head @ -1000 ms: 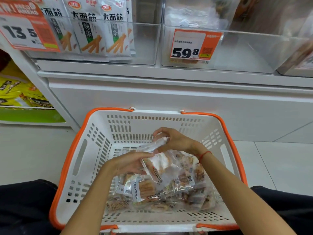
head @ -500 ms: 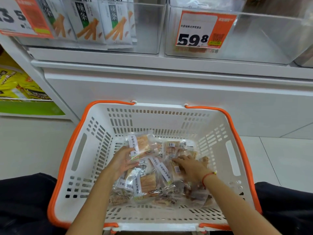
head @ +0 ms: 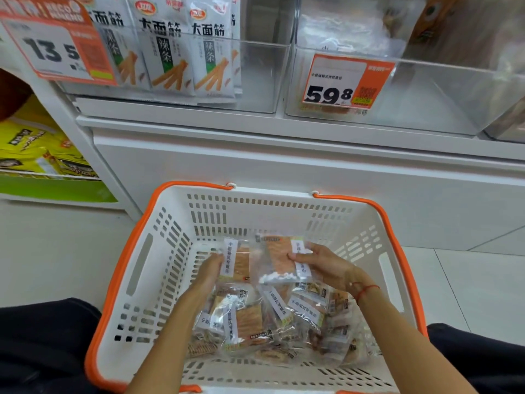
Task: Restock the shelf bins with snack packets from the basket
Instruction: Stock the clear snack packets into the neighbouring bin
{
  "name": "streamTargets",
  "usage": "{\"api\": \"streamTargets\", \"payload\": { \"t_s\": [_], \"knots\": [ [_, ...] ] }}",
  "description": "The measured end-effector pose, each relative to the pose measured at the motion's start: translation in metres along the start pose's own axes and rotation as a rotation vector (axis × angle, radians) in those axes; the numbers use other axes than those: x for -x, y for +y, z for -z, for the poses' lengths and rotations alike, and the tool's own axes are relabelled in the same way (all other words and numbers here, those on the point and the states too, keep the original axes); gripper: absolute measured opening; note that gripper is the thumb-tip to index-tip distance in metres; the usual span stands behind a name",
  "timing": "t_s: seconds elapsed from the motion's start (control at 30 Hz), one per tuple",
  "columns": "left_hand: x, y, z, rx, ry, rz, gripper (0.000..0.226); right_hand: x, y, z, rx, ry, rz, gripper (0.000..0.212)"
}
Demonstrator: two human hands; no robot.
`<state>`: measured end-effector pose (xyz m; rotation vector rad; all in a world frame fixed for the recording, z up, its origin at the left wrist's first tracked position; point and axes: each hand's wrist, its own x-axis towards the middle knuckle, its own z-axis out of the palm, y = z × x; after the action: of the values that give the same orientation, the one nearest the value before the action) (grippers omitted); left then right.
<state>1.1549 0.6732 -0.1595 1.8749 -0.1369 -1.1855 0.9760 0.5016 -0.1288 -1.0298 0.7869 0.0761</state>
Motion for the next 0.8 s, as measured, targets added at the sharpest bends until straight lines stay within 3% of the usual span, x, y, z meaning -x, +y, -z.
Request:
{"api": "streamTargets", "payload": {
  "t_s": [0.13,0.27,0.33,0.5,0.67,0.8],
  "knots": [
    [0.0,0.005,0.005,-0.002,-0.019,-0.029,0.03,-0.002,-0.011,-0.007,0.457,0.061,0.044,0.019],
    [0.003,0.016,0.009,-0.207,-0.088,-0.094,0.037,0.001,-0.037,-0.022,1.026,-0.21,-0.066,0.021],
    [0.005,0.024,0.001,-0.272,-0.148,-0.115,0.04,-0.007,-0.04,-0.038,1.267,-0.239,-0.044,0.026],
    [0.013,0.03,-0.018,-0.419,-0.252,-0.133,0.043,-0.019,-0.028,-0.059,1.158,0.086,0.252,0.034],
    [0.021,0.028,-0.015,-0.358,-0.444,-0.03,0.074,-0.026,-0.013,-0.061,1.198,0.134,0.399,0.054],
    [0.02,0.024,-0.018,-0.485,-0.449,-0.076,0.064,-0.028,-0.006,-0.062,1.105,0.174,0.48,0.052]
  ]
}}
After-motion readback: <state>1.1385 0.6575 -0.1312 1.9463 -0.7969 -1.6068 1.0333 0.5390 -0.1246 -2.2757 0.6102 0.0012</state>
